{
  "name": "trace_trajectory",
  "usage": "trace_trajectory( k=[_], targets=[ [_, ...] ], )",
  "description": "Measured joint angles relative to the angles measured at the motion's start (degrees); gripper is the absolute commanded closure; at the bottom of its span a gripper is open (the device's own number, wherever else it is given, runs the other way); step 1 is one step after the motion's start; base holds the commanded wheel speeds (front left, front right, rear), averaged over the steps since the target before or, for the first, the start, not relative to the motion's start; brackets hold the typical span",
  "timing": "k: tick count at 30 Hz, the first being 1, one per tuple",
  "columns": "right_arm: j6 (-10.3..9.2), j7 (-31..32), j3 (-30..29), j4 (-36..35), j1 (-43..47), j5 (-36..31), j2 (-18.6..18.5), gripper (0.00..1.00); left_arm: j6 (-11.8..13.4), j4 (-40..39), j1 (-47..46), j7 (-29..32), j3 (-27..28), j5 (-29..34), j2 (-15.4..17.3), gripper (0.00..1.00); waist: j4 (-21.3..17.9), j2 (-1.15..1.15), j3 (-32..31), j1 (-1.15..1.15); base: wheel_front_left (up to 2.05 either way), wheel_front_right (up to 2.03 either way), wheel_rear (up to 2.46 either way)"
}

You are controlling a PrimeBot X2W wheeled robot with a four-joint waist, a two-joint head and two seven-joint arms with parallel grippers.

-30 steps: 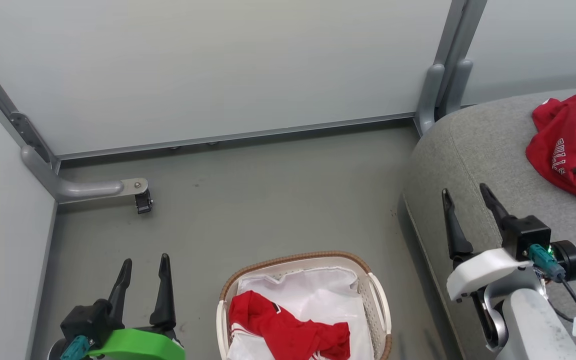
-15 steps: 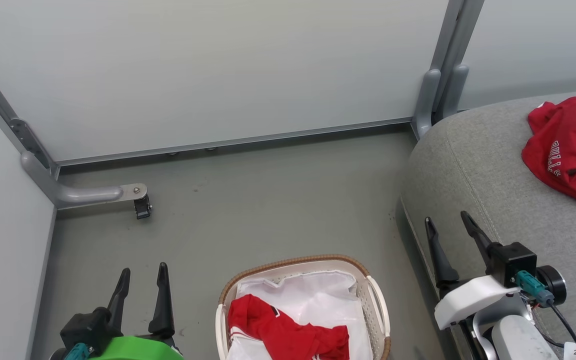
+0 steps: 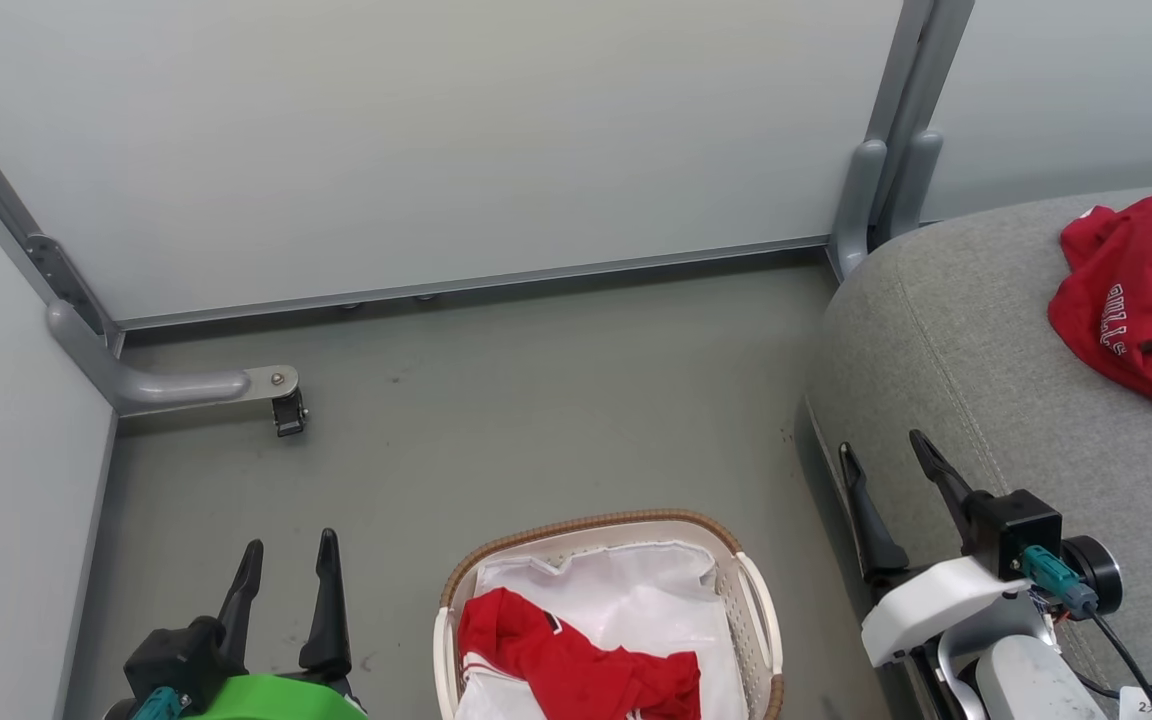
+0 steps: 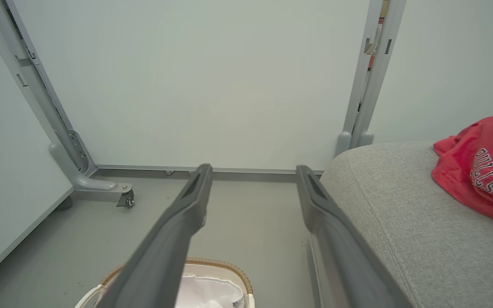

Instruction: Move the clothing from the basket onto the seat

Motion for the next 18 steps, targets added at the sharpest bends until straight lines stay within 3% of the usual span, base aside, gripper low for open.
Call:
trace_trajectory(
  k=[18],
  targets=[
    [0.0,0.0,-1.62,-0.83,-0.34,-0.68,0.0,0.0,0.0,0.36,-1.43,0.0,-2.66,1.08,0.14,0.0,-0.02,0.0,2.42,0.0,0.0,0.0,0.0]
  ],
)
